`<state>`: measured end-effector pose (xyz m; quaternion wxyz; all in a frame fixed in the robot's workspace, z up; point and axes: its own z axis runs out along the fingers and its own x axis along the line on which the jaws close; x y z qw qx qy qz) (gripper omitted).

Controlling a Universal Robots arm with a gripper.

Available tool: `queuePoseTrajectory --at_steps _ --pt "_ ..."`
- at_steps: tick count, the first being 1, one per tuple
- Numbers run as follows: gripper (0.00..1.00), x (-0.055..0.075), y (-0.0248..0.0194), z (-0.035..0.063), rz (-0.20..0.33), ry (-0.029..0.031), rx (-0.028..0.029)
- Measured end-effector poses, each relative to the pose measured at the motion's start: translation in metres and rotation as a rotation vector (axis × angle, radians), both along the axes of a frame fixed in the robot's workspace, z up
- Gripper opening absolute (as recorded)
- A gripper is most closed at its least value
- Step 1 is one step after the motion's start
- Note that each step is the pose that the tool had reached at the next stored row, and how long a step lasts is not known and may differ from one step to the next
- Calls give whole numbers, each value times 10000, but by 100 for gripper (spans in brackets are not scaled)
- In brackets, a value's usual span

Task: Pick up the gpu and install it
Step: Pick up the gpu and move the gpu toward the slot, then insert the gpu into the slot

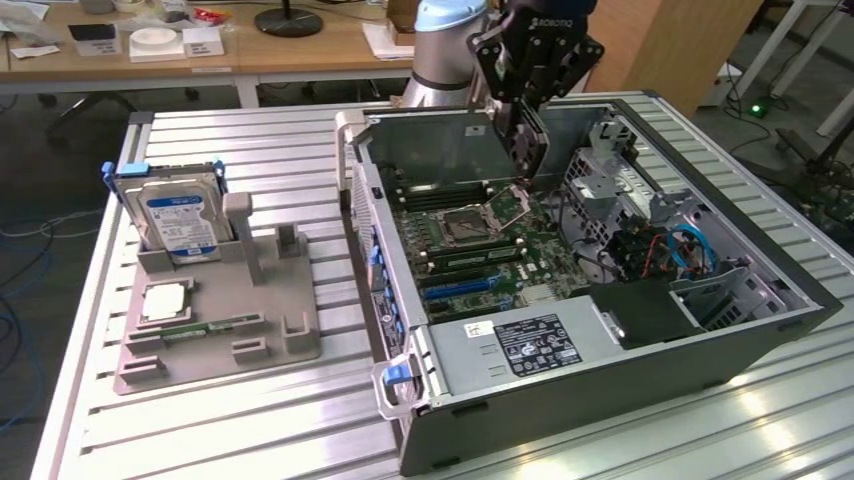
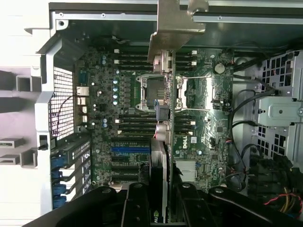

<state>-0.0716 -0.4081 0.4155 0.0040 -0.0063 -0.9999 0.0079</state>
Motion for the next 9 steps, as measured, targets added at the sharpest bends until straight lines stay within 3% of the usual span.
queuePoseTrajectory --at_steps 9 --pt "27 6 1 0 0 0 0"
